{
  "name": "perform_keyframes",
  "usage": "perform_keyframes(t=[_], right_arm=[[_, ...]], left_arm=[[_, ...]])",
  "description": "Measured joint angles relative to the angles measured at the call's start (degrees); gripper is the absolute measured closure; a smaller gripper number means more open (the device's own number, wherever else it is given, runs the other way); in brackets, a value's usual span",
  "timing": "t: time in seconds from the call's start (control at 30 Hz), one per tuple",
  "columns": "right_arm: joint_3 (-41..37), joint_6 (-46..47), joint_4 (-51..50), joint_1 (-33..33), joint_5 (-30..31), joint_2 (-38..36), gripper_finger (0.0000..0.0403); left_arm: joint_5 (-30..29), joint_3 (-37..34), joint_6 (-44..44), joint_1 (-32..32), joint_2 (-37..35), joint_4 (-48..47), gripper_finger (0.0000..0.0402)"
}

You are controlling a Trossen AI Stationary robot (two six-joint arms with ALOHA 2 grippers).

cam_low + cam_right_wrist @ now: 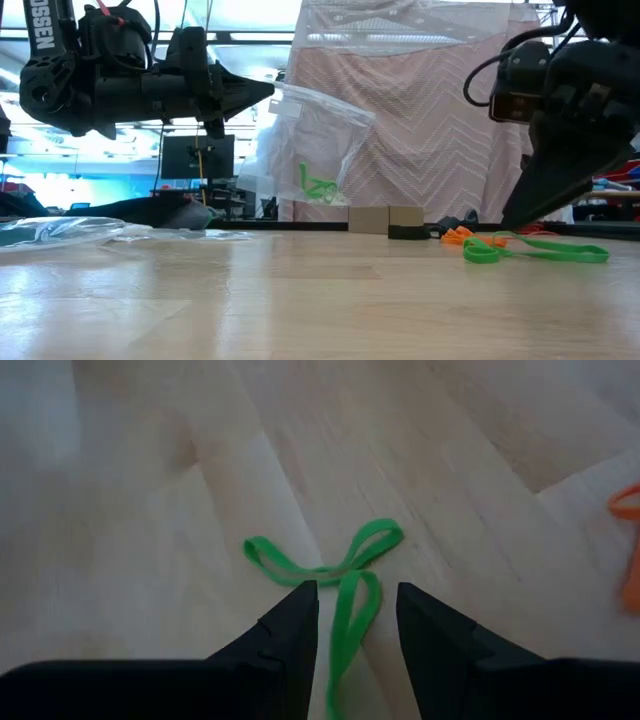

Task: Sort rubber bands
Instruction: Put the green rubber band into the transparent zip bag

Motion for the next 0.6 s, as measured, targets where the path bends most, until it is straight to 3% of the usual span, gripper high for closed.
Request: perform_keyframes(t=[0.2,0.3,0.5,0.6], right_arm=[[1.0,-0.3,3.8,-0.1,-0.6,5.9,0.0277],[3.4,-2.3,0.5,-0.4,-0.6,7.1,0.0286],[7.3,-3.8,-9.6,-0.5,1.4,7.4,0.0387],[8.8,-3.7,-13.8,-0.5,4.0,7.4,0.0397]], left_arm=[[0.0,0.0,0.0,0.0,0.0,0.0,0.0398],[0.0,0.0,0.0,0.0,0.0,0.1,0.0398],[0.0,0.0,0.0,0.0,0.0,0.1,0.0398],[0.0,0.0,-0.2,0.0,0.0,0.0,0.0398]])
